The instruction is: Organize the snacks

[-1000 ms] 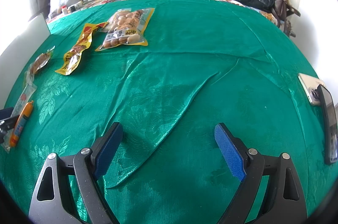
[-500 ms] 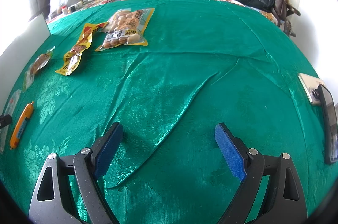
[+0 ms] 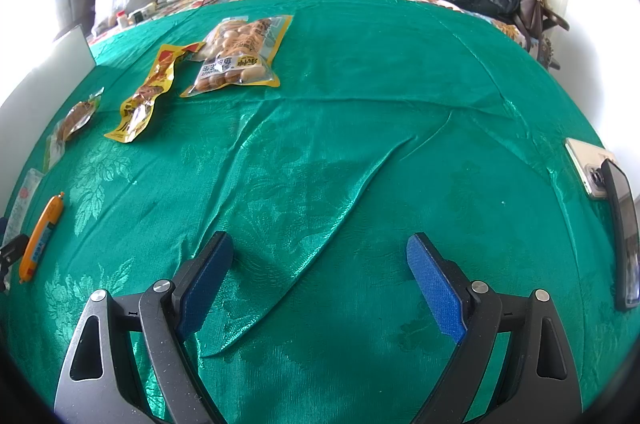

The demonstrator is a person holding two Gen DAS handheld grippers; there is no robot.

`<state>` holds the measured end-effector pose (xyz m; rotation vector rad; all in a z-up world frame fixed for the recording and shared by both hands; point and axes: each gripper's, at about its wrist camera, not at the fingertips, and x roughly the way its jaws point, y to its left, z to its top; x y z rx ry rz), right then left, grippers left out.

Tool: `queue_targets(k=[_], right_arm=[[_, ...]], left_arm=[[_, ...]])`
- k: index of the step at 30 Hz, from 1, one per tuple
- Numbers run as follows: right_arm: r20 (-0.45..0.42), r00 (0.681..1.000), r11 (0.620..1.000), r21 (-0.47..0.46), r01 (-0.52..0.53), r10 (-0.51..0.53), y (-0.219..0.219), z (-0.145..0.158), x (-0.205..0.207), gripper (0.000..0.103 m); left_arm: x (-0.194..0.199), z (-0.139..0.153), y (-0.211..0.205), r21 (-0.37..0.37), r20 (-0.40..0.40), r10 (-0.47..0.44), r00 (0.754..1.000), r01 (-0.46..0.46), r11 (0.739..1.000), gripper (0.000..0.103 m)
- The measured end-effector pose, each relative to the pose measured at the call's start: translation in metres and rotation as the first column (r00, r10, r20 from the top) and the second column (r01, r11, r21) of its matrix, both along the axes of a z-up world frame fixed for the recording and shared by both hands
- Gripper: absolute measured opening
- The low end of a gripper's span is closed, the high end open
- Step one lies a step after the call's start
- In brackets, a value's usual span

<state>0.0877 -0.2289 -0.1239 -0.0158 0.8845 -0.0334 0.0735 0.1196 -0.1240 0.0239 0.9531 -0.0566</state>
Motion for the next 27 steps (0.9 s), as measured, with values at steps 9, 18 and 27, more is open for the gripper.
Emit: queue_targets(k=[9,18,27], right_arm=[[-0.006,1.0,1.0,0.004,-0.005,0.005,-0.002,0.0,0.0,0.094],[-0.159,0.964,0.925,0.351,-0.146,0.212,0.106,0.023,0.002,0.089],[-0.244,0.913,0.944,0.128,-0.304,0.327,0.212,0.006,0.021,0.044]], left_arm=[[-0.007,-0.001,-0.001,-0.007,-0.049,0.02,0.999,-0.02,1.0,0.101],[-0.029,0.002,0.0,-0.032,-0.05,0.017,0.999,-0.019,0.999,0.092],[-0.035,0.004,0.008,-0.038,-0.023,0.003,1.0,-0.004,0.999,0.073]])
